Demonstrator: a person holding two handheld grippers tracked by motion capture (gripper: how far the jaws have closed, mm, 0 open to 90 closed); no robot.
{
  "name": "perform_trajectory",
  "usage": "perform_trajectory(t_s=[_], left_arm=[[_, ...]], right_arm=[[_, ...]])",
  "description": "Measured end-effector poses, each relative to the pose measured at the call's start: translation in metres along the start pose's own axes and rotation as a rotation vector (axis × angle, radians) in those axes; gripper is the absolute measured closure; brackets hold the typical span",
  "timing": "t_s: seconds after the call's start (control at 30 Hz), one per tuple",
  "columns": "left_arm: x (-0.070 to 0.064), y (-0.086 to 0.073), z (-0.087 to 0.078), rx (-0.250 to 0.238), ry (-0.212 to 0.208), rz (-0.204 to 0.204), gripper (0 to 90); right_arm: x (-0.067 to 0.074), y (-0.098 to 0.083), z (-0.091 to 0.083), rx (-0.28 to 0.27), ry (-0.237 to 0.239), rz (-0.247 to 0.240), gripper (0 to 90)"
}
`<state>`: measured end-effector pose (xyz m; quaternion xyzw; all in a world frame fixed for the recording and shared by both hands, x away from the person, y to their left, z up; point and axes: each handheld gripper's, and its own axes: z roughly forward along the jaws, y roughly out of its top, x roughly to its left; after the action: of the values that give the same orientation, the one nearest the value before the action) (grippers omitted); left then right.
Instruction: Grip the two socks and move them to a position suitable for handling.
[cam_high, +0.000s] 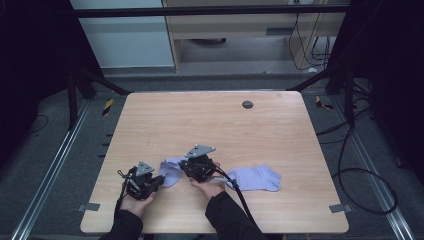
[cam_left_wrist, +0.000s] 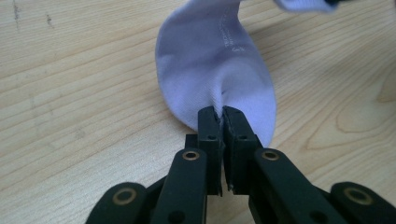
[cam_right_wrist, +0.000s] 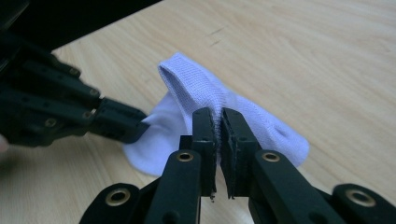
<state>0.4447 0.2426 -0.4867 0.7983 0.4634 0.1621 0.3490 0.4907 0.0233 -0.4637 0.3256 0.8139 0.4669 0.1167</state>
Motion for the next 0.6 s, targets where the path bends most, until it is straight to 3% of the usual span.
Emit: perform_trajectory(t_s=[0.47, 0.6], left_arm=[[0.004, -0.001, -0.003, 0.021, 0.014, 0.020, 85.9], [0.006, -0.001, -0.004, 0.017, 0.025, 0.016, 85.2]], right_arm=[[-0.021, 0.011, 0.022, 0.006, -0.127, 0.078, 84.1], [-0.026, 0.013, 0.029, 0.017, -0.163, 0.058, 79.5]])
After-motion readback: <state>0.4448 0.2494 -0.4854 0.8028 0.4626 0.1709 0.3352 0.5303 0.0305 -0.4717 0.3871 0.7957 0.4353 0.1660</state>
